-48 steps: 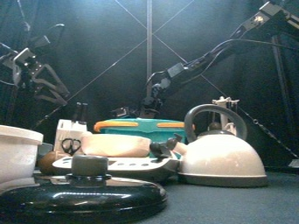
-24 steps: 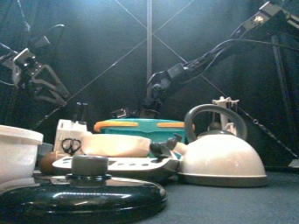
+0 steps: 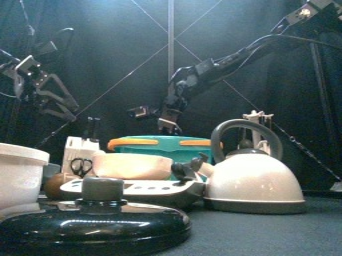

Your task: Grab corn

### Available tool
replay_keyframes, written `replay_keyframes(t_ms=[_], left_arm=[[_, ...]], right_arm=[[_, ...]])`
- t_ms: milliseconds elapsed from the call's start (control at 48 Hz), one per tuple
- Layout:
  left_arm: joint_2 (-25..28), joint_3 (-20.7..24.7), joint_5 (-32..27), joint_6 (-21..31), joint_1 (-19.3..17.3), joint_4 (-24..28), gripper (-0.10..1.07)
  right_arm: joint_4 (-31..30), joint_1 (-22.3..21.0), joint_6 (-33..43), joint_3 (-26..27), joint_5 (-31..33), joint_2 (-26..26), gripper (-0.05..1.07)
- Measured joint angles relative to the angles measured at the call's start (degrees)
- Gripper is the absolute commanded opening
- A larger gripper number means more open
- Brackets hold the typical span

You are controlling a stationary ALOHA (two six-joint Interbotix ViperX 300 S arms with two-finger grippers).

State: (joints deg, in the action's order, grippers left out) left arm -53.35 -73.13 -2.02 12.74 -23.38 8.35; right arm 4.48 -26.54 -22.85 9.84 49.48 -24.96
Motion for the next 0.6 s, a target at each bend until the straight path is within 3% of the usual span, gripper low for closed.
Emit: replay_keyframes(t_ms=[604], left_arm=[[0.0, -0.1, 0.0, 0.0, 0.0, -1.1, 0.94]], right_arm=[[-0.2, 0.4, 0.0, -0.1, 0.2, 1.1, 0.59]])
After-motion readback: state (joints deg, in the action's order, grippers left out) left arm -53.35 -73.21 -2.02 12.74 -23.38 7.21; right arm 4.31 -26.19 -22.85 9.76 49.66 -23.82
